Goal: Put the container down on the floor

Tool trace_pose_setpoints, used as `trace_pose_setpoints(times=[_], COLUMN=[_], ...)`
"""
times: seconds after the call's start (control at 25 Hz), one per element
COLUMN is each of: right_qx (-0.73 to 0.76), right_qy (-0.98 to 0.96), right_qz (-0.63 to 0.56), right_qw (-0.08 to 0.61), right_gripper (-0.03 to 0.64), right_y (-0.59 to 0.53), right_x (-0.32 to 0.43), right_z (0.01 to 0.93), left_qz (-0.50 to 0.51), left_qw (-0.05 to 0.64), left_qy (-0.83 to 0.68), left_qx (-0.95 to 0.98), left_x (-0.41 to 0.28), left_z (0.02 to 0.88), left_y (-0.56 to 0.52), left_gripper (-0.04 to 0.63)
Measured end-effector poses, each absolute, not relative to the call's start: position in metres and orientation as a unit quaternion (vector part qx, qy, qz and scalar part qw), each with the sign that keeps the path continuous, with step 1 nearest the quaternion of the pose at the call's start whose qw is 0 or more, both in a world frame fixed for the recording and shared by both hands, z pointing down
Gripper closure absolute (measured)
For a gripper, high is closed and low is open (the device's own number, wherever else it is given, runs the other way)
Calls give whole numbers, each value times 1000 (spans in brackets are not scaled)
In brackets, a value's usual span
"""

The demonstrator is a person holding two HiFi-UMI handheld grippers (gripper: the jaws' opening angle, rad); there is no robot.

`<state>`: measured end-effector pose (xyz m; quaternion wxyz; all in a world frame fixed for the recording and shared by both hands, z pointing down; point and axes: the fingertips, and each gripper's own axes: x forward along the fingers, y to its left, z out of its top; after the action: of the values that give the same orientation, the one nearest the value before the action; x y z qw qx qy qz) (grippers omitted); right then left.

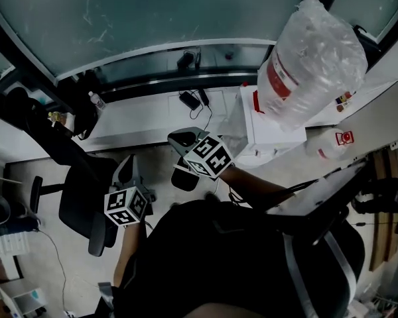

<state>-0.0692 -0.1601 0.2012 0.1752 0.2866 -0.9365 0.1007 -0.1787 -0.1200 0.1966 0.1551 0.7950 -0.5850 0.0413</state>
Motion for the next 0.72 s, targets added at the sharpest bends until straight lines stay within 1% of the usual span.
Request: trace_pose_setpoints(times=[0.16, 0.44, 0.72], right_qx=[295, 295, 291], right_qy=[-936, -935, -938], right_qz=[103, 107, 92], right_qw=[161, 166, 162], right_gripper=[609, 609, 609], right_y=[-162, -164, -167], right_x=[-69, -69, -70], right_z=[192, 194, 188], left_qz=[37, 33, 32], left_qw=[150, 157, 145], left_qy=[-582, -587, -587], left_qx=[799, 793, 796], left_x=[-180, -185, -184], left_z=[188, 189, 183], left_y=[-119, -121, -124], left_gripper=[588, 588, 588])
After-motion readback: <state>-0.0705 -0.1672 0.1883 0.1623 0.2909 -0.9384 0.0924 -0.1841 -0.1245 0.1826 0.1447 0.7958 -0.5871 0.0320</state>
